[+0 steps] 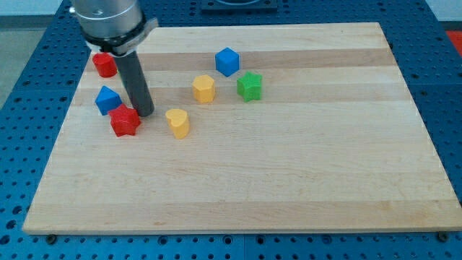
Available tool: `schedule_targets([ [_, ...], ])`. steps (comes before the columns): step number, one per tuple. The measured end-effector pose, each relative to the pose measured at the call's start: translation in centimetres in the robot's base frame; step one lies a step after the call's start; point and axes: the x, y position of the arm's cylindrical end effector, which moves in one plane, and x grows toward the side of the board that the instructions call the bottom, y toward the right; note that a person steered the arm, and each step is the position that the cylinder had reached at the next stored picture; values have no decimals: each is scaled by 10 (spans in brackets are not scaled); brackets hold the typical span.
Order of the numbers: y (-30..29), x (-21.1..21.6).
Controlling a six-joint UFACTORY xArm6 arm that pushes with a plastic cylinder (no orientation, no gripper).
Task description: Push the green circle to the right of the red circle
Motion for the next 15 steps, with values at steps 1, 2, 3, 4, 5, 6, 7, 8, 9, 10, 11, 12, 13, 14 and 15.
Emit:
schedule_targets([
  [1, 0, 0],
  [2, 12, -12],
  [3, 15, -37],
  [4, -10, -49],
  [5, -33, -50],
  [6, -41, -50],
  [7, -42, -51],
  [8, -48, -54],
  [9, -56, -59],
  [10, -77, -60],
  [11, -87, -60],
  [12, -87, -60],
  [13, -76, -73],
  [14, -58, -87],
  [15, -38, -91],
])
